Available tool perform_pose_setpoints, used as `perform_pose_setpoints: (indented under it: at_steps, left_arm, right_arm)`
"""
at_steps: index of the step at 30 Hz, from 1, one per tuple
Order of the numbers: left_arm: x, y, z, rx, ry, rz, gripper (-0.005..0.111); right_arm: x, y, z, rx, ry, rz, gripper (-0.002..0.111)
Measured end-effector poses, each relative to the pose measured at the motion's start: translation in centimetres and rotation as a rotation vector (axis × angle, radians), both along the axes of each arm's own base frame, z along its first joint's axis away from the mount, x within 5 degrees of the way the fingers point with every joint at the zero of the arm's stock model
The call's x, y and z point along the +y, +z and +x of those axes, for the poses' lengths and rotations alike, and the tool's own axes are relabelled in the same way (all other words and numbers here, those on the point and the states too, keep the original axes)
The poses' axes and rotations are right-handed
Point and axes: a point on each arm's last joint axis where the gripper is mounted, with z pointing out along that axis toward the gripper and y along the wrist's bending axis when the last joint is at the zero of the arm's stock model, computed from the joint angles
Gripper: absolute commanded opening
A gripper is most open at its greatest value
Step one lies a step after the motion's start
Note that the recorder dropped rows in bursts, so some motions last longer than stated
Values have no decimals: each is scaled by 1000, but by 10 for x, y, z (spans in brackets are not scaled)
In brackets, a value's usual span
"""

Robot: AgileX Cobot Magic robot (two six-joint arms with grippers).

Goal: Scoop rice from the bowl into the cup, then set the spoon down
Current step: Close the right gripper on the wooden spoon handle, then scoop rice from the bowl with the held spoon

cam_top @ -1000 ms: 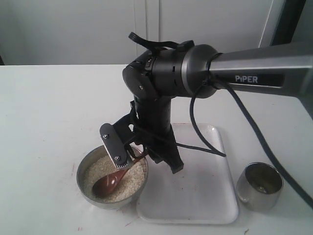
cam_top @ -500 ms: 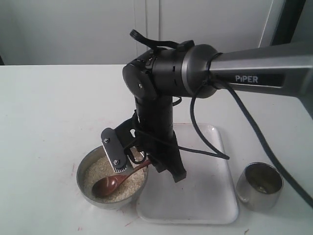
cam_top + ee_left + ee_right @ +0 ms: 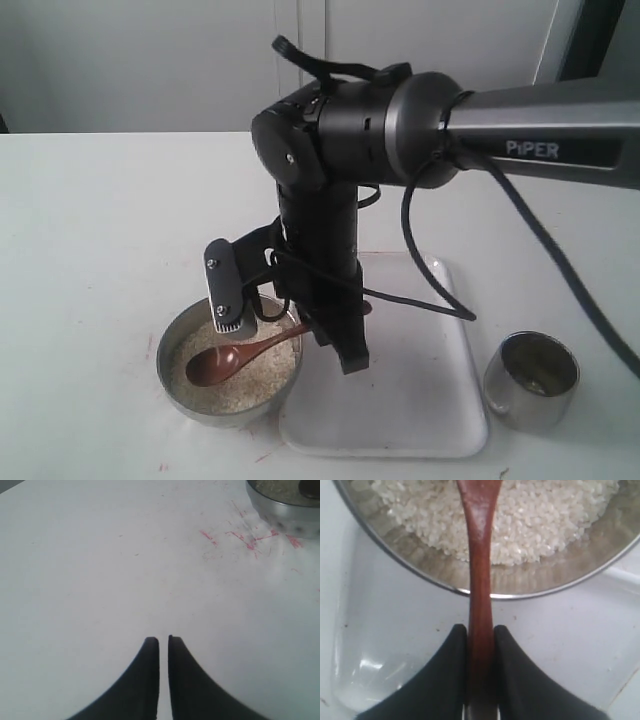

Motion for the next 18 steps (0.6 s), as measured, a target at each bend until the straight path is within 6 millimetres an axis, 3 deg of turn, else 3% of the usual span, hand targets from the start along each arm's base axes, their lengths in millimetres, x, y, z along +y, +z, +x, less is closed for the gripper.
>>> perform_pose_setpoints:
  at_steps: [6, 10, 13, 16, 18]
  left_arm:
    - [0, 0, 0, 0, 0, 0, 14]
    - [0, 0, 0, 0, 0, 0, 14]
    - [0, 0, 0, 0, 0, 0, 14]
    - [0, 0, 0, 0, 0, 0, 14]
    - [0, 0, 0, 0, 0, 0, 14]
  right_arm:
    - [-8, 41, -15, -46, -261, 66, 0]
    - [-9, 85, -38, -175, -487, 130, 0]
    - [6, 106, -68, -316, -540, 162, 0]
    - [20, 105, -97, -483, -493, 127, 0]
    - [24, 90, -110, -574, -410, 53, 0]
